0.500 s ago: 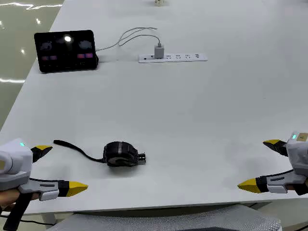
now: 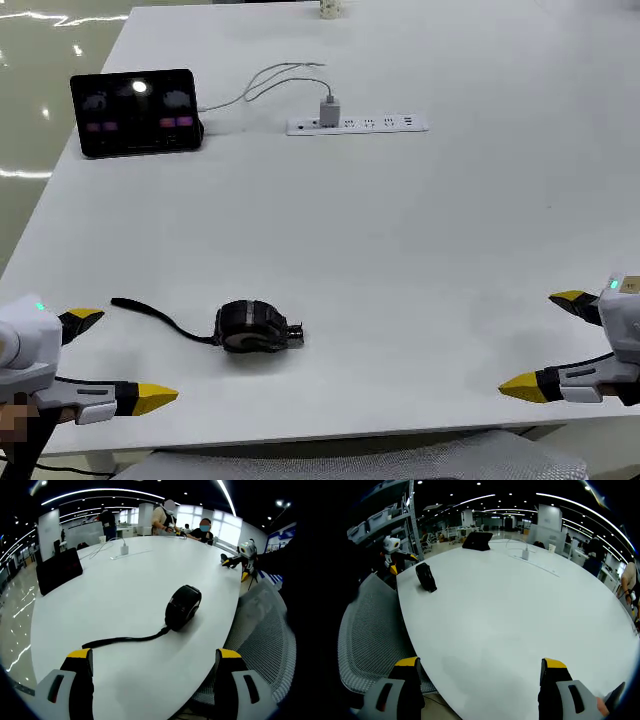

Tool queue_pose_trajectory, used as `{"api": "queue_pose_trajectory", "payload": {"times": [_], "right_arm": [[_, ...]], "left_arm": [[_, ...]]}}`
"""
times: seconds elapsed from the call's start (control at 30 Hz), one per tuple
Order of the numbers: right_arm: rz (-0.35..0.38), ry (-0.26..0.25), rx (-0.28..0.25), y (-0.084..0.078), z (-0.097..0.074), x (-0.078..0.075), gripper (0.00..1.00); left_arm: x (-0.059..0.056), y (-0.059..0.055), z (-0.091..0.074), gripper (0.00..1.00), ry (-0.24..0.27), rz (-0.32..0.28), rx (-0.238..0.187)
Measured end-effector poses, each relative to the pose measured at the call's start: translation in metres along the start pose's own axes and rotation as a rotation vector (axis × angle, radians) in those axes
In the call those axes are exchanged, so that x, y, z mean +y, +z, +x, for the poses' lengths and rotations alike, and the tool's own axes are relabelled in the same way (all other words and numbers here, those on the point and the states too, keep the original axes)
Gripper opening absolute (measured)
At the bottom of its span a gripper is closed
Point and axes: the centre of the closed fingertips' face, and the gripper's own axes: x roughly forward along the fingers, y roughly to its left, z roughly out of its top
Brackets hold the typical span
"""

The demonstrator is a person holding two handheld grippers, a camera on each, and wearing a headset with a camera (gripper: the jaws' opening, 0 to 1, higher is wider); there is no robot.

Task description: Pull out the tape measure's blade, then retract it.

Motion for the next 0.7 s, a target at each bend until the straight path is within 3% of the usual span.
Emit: {"api": "queue_pose_trajectory", "payload": {"times": [0.2,0.3,0.47,0.7], "right_arm": [[-0.054,0.019,-0.027,0.006,0.006,0.004,0.99],[-0.064,0.035,-0.028,0.007,0.010,0.007,0.99],[-0.065,0.043,-0.019,0.009,0.013,0.008,0.99],[-0.094,0.060,-0.025,0.020,0.022,0.010,0.99]], "left_arm": [[-0.001,0.004,0.002,0.99,-0.005,0.004,-0.004],[-0.006,0.003,0.004,0.99,-0.032,0.014,0.022],[-0.008,0.005,0.008,0.99,-0.052,0.038,0.029],[-0.012,0.016,0.016,0.99,-0.091,0.110,0.039]]}}
